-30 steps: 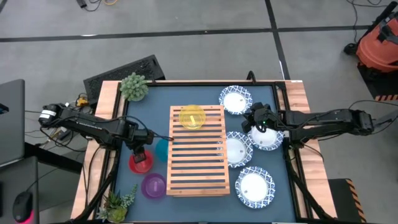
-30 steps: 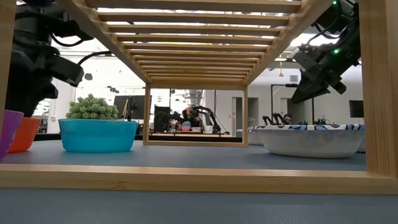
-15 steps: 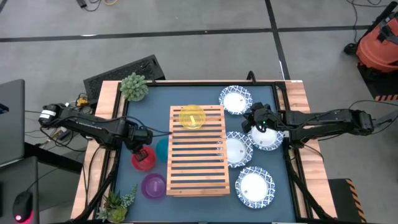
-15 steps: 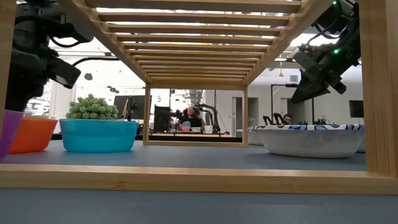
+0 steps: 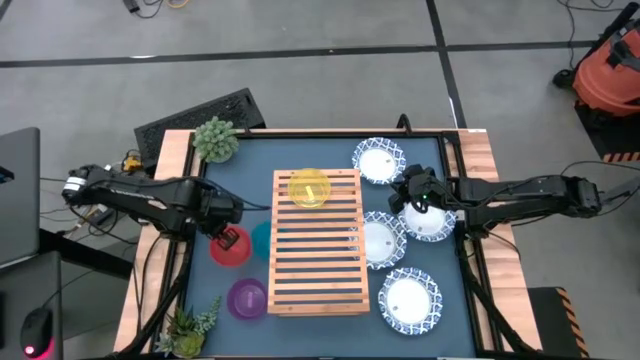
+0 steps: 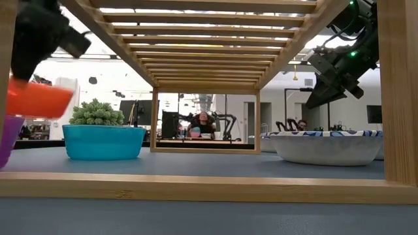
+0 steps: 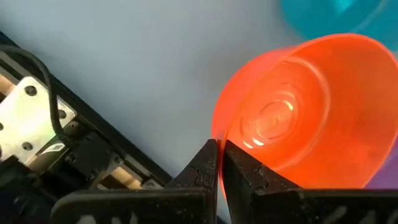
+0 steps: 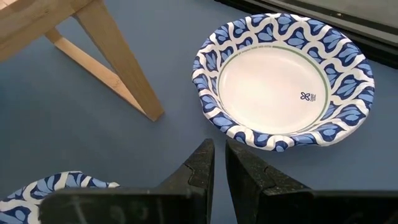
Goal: Place and stack bowls onto a shelf
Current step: Stack the small orange bowl on top of the small yellow bowl
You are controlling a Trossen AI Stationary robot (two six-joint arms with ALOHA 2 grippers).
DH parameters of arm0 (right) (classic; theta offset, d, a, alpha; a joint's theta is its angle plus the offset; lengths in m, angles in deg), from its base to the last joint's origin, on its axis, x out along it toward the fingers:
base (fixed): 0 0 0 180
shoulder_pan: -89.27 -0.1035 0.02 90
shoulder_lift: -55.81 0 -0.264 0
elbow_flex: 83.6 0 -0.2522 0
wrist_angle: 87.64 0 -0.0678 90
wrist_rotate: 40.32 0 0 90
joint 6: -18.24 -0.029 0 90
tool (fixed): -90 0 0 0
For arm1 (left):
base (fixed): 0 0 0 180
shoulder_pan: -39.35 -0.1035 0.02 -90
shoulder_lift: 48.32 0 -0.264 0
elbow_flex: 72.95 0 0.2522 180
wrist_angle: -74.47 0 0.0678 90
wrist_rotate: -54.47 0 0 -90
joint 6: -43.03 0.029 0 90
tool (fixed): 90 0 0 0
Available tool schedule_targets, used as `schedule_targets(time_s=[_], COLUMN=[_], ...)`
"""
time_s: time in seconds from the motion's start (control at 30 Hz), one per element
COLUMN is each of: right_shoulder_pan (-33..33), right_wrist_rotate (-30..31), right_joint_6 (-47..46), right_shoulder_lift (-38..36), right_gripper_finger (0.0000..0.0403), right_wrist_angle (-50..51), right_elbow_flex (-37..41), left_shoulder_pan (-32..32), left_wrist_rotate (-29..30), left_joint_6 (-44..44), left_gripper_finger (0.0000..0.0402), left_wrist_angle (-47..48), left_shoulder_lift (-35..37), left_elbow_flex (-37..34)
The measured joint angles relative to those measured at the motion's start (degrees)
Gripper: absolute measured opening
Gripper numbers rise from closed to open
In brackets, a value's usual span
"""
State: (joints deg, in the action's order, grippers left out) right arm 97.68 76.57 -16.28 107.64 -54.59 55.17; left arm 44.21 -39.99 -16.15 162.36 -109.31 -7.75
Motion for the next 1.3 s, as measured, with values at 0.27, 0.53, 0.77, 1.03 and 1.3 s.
schedule_targets(time_s=[0.27, 0.53, 0.77, 1.03, 1.3], right_shoulder_pan=[0.00, 0.00, 0.00, 0.00, 0.00], right_wrist_rotate=[0.06, 0.09, 0.11, 0.09, 0.09], right_joint_6=[0.00, 0.04, 0.04, 0.04, 0.02], right_shoulder_lift=[0.00, 0.00, 0.00, 0.00, 0.00], right_gripper_finger=[0.0068, 0.0068, 0.0068, 0.0068, 0.0068], right_wrist_angle=[0.02, 0.00, 0.00, 0.00, 0.00], right_elbow_flex=[0.00, 0.00, 0.00, 0.00, 0.00], left_shoulder_pan=[-2.27, -4.98, -8.15, -12.43, -18.80], left_wrist_rotate=[8.56, 16.27, 21.27, 20.86, 10.44], left_joint_6=[-7.70, -9.00, -9.00, -5.47, -1.50], left_gripper_finger=[0.0000, 0.0000, 0.0000, 0.0000, 0.0000], left_wrist_angle=[4.83, 4.84, 0.77, -16.57, -33.45], left_shoulder_lift=[0.02, 0.02, 0.02, 0.02, -2.47], left_elbow_flex=[12.73, 20.55, 21.66, 21.66, 21.72])
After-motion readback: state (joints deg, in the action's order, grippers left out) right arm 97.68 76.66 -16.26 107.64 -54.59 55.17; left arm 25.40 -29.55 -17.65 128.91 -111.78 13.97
